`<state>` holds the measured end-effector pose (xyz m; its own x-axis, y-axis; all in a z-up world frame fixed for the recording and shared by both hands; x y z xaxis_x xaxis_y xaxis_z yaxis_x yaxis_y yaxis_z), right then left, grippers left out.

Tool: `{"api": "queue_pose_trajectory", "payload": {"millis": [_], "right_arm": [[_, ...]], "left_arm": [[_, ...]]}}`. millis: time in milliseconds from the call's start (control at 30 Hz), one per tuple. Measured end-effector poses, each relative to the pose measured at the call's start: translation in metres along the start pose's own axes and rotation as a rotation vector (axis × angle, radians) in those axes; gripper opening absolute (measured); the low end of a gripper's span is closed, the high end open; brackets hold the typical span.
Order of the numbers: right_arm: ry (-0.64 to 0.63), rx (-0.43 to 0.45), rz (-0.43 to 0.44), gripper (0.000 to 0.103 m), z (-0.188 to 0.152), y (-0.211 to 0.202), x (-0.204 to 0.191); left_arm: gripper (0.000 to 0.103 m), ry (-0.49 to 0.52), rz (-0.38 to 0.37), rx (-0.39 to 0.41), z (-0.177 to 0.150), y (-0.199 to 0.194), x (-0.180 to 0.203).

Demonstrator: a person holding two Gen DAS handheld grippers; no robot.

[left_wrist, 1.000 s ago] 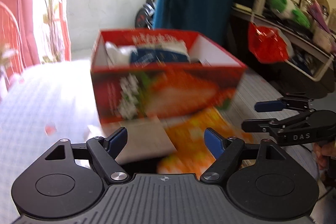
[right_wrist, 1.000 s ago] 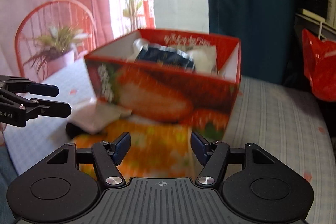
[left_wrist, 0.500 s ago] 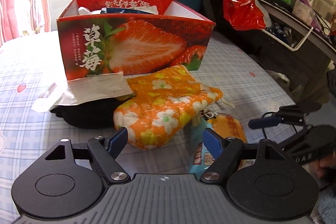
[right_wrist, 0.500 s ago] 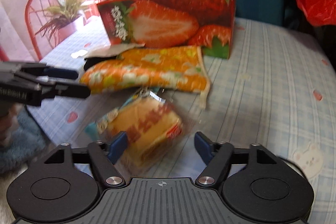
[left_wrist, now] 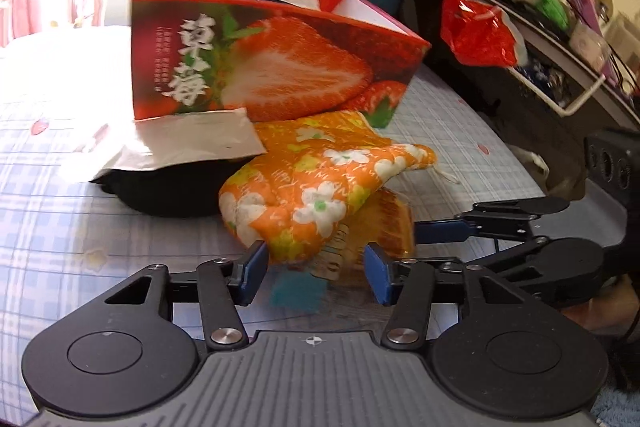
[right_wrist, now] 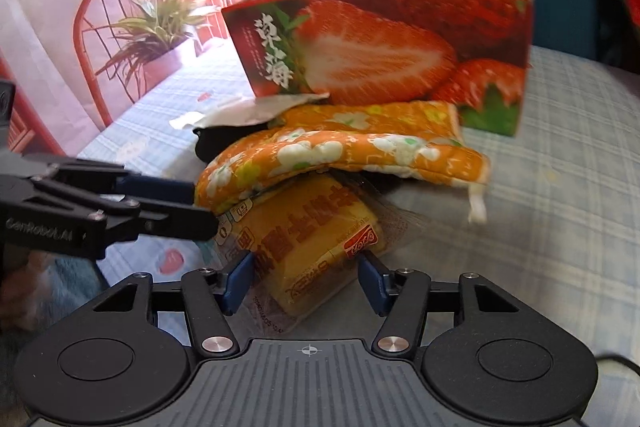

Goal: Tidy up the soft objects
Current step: 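Close both grippers on the packaged yellow cake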

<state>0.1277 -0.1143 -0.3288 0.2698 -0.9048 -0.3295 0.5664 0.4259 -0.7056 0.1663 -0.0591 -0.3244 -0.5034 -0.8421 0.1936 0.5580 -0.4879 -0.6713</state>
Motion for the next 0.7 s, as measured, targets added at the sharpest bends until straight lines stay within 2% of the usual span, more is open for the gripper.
{"api": "queue_pose_trajectory", "payload": {"millis": [167, 300, 500, 700], "right_arm": [[-0.043, 0.043, 0.000, 0.053, 0.006, 0.012, -0.015], [-0.042, 0.088, -0.008, 0.054, 0.002, 0.013, -0.021], [-0.080, 0.127, -0.058, 0.059, -0.004, 0.006, -0.023], [-0.126, 0.123, -0.075, 0.065, -0.006, 0.005, -0.029]], "left_arm": [[0.051, -0.040, 0.006, 0.025, 0.000, -0.010, -0.007], [0.051, -0.040, -0.007, 0.003, -0.003, -0.007, -0.009], [0.051, -0.104, 0.033, -0.008, -0.003, 0.003, -0.026], [0.052, -0.088, -0.054, -0.026, 0.008, 0.023, -0.028]]}}
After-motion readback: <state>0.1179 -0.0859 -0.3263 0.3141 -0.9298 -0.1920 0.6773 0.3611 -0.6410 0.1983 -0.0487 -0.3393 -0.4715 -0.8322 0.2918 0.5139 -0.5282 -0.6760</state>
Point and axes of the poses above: each gripper's, at about its wrist camera, not at the fingertips, and y roughly the way its jaws point, x to its right, z to its top, the point moved 10 cm from there along y, roughly the way its jaws point, and after that the axes turned 6 degrees about y, right-handed, at the moved point
